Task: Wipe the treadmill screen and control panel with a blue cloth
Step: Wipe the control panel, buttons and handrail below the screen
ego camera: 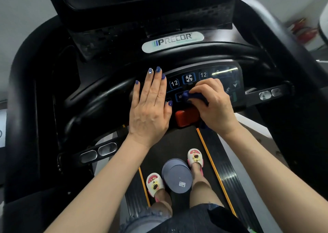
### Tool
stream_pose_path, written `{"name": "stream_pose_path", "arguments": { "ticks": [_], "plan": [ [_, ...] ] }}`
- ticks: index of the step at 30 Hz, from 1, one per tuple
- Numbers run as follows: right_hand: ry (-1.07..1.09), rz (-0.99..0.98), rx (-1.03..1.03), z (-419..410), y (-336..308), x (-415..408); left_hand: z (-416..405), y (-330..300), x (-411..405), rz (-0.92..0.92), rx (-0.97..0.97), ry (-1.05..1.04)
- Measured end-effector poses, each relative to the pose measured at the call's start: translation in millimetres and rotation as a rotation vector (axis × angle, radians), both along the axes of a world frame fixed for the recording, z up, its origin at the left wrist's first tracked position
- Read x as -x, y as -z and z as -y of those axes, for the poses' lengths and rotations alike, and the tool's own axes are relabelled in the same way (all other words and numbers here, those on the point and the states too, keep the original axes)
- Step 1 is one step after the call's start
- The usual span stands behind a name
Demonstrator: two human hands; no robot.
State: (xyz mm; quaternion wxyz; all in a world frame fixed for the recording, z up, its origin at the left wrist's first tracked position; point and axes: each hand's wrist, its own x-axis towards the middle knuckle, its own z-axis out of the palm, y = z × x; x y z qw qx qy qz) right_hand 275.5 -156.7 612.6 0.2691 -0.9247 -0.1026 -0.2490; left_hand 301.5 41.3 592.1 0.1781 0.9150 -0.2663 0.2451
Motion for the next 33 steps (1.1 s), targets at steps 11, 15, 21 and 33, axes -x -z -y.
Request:
{"name": "stream_pose_path", "arguments": {
  "ticks": [11, 15, 21, 33],
  "plan": [
    [0.205, 0.064, -0.118, -23.2, 7.9, -7.3, -1.8, 13.2, -1.9, 0.078, -0.106, -0.004],
    [0.129, 0.048, -0.080, -15.7, 8.4, -3.4, -1.8, 13.5, -0.9, 0.064, -0.103, 0.004],
    [0.177, 0.081, -0.107, -27.2, 1.4, -17.6, -1.6, 13.8, -1.1, 0.081, -0.096, -0.005],
    [0.093, 0.135, -0.031, -11.8, -9.9, -35.0, -1.1, 13.3, 0.2, 0.078, -0.109, -0.002]
  ]
}}
